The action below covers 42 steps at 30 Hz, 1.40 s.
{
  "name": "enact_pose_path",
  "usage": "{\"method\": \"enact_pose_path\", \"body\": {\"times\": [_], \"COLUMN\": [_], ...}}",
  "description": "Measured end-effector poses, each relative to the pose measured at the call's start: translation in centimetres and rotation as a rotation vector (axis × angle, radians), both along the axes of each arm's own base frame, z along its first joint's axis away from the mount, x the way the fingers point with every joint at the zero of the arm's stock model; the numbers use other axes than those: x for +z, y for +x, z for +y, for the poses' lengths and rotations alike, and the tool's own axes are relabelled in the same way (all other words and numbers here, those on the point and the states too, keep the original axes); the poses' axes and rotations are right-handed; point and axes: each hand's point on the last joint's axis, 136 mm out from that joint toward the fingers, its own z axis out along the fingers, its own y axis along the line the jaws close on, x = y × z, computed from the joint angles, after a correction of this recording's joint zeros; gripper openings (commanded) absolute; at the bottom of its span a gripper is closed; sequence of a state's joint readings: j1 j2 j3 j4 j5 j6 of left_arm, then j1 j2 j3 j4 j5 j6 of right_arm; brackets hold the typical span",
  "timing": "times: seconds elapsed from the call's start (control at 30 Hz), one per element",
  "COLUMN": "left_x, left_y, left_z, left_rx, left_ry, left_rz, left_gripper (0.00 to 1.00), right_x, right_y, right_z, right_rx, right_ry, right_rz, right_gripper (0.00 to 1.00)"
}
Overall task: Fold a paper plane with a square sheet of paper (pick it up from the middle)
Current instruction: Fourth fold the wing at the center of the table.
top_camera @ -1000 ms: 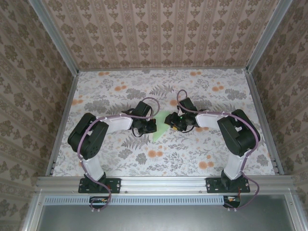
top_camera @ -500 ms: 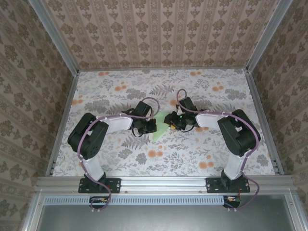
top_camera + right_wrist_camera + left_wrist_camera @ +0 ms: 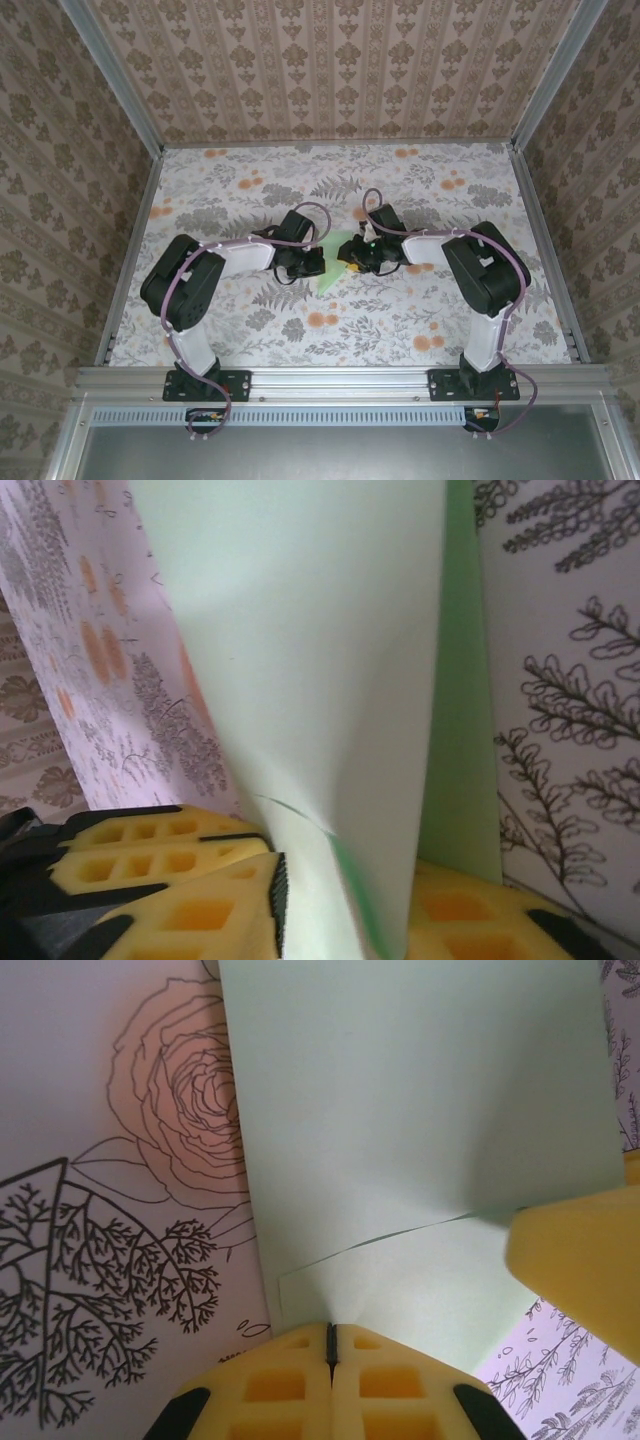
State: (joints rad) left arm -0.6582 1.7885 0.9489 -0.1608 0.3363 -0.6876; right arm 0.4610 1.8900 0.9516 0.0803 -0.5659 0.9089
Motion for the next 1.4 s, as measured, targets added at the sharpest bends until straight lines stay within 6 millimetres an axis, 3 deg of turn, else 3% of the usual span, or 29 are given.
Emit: {"method": "enact_pose_path", "body": {"times": [0.17,0.3,0.4,0.57,0.73,0.83,1.03,1.23,1.4], "left_x": [0.2,1.5,4.2,9.8,13.0,13.2,12.4,11.0,9.0], "left_y": [0.3,0.5,1.0,1.4,1.5,1.6,1.7,1.4,-0.1], "left_z": [0.3,0.7,0.7,0.7,0.9,0.7,0.3,-1.3,-4.3], "left_rx": [-0.005,-0.023,-0.038,-0.062,-0.086,-0.110,-0.151,-0.229,-0.368], "left_ry": [-0.004,-0.007,-0.038,-0.108,-0.151,-0.158,-0.171,-0.186,-0.180], "left_rz": [-0.013,-0.053,-0.131,-0.293,-0.423,-0.469,-0.516,-0.554,-0.608], "left_gripper": [0.15,0.33,0.47,0.68,0.85,0.91,0.95,0.93,0.85], "right_x": [0.5,1.0,2.7,7.7,11.2,11.6,10.6,8.2,7.0], "right_y": [0.5,0.6,0.6,0.8,1.1,1.0,0.2,0.0,-0.3], "right_z": [0.2,-0.4,-1.3,-3.1,-5.1,-5.9,-6.4,-6.0,-6.3], "right_rx": [0.014,-0.003,-0.028,-0.094,-0.178,-0.230,-0.296,-0.361,-0.448], "right_ry": [-0.005,-0.036,-0.076,-0.129,-0.195,-0.232,-0.309,-0.337,-0.332], "right_rz": [-0.023,-0.028,-0.065,-0.164,-0.226,-0.207,-0.144,-0.048,0.045], "right_gripper": [0.07,0.03,0.01,0.00,0.00,0.00,0.00,0.00,0.00]}}
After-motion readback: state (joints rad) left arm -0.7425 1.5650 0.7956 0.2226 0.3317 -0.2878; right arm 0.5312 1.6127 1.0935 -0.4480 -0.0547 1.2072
